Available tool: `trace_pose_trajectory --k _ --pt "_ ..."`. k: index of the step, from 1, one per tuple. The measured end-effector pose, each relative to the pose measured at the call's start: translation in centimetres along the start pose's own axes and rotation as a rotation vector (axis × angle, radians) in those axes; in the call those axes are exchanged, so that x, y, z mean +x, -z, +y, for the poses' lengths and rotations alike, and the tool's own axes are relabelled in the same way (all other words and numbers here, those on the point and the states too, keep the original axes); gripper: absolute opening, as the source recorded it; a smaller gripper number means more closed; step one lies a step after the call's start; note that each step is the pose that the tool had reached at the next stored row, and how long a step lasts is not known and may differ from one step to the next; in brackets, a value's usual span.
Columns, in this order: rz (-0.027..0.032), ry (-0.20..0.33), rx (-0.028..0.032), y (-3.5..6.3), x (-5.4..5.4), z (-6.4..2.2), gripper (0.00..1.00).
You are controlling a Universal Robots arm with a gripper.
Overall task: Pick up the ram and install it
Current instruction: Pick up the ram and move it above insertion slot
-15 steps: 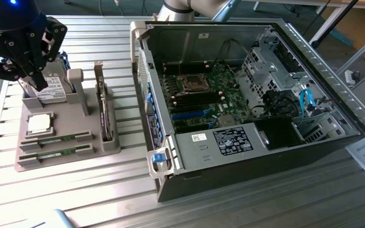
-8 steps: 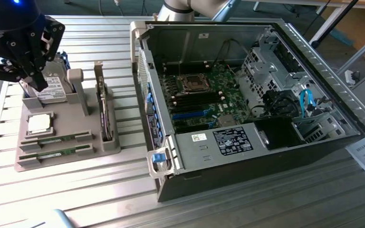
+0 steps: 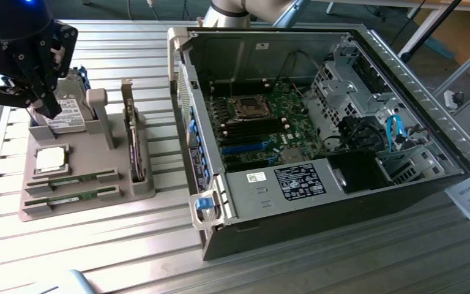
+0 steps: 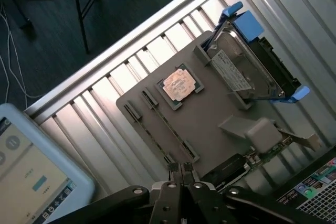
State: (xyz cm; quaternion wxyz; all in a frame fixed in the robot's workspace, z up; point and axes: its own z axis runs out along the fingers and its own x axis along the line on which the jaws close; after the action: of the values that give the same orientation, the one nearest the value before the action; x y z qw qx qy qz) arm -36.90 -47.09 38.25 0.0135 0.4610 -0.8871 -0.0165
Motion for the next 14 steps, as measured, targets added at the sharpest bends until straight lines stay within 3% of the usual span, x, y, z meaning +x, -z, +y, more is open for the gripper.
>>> trace_pose_trajectory --k 3,8,14 --pt "0.0019 0.047 0.0004 -0.01 0.0 0.0 0.11" --pt "0.0075 0.179 0.0016 -0.04 0.0 0.0 0.11" --pt "0.0105 0.25 0.0022 -0.05 0.0 0.0 0.11"
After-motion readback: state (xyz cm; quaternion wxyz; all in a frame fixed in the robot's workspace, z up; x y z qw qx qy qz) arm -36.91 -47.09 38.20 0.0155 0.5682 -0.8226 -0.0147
